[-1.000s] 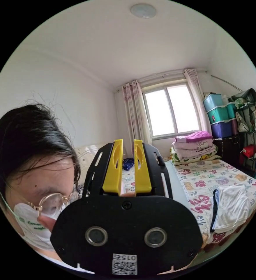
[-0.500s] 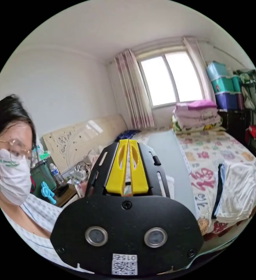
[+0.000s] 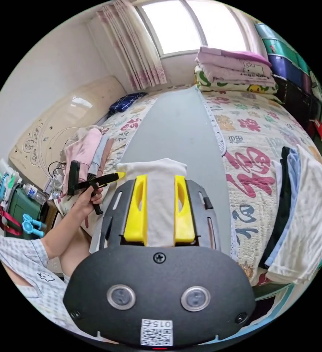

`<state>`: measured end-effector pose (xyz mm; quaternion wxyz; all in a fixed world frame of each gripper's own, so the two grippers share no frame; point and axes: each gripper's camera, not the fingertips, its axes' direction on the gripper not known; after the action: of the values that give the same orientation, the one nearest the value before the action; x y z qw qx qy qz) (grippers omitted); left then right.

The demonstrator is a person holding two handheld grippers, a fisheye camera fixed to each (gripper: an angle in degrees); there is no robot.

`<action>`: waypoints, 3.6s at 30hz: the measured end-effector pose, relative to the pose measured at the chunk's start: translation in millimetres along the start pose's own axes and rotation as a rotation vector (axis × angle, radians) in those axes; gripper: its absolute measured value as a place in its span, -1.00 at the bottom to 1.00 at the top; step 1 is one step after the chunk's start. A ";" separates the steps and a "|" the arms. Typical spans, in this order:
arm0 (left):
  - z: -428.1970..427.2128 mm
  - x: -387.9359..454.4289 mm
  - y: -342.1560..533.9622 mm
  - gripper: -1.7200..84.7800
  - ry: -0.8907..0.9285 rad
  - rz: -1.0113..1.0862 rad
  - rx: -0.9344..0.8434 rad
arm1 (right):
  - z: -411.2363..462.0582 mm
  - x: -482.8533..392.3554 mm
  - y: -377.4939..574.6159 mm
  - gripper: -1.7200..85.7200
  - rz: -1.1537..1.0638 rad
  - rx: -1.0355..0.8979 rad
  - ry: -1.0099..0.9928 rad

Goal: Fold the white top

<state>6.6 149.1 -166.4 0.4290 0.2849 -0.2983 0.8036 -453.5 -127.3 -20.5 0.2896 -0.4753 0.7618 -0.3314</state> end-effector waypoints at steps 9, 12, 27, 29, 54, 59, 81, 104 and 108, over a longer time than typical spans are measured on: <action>-8.3 -21.1 -28.3 -0.70 0.091 -0.018 -0.038 | 82.0 98.0 -71.0 -0.56 0.194 -0.248 -0.194; -9.5 -23.1 -37.2 -0.75 0.105 -0.002 -0.069 | 94.2 117.7 -76.1 -0.61 0.224 -0.316 -0.315; -195.7 113.0 -3.1 -0.80 0.350 0.326 0.221 | -170.1 64.0 6.7 -0.71 -0.118 0.214 -0.447; -233.3 159.2 12.2 -0.80 0.362 0.423 0.269 | -224.4 52.6 32.1 -0.71 -0.178 0.309 -0.453; -209.2 464.9 72.6 -0.80 0.684 0.846 0.071 | -474.7 87.9 264.6 -0.71 -0.230 0.686 -0.144; -126.9 550.2 1.6 -0.80 0.738 0.808 0.034 | -505.9 150.7 206.4 -0.71 -0.202 0.696 0.016; -89.4 301.9 43.5 -0.76 -0.127 0.463 0.197 | -237.7 239.4 200.0 -0.91 -0.033 0.691 0.487; -459.1 -126.6 243.7 -0.54 -0.513 -0.681 0.757 | 96.7 -156.5 106.9 -0.79 -0.555 0.350 -0.371; -456.8 -137.2 253.5 -0.67 -0.399 -0.630 0.737 | 154.7 -219.3 90.9 -0.79 -0.619 0.264 -0.475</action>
<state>-239.1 293.4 -625.2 0.4562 0.6401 0.0284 0.6175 -301.5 67.9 -158.5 0.4024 -0.7042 0.4457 -0.3790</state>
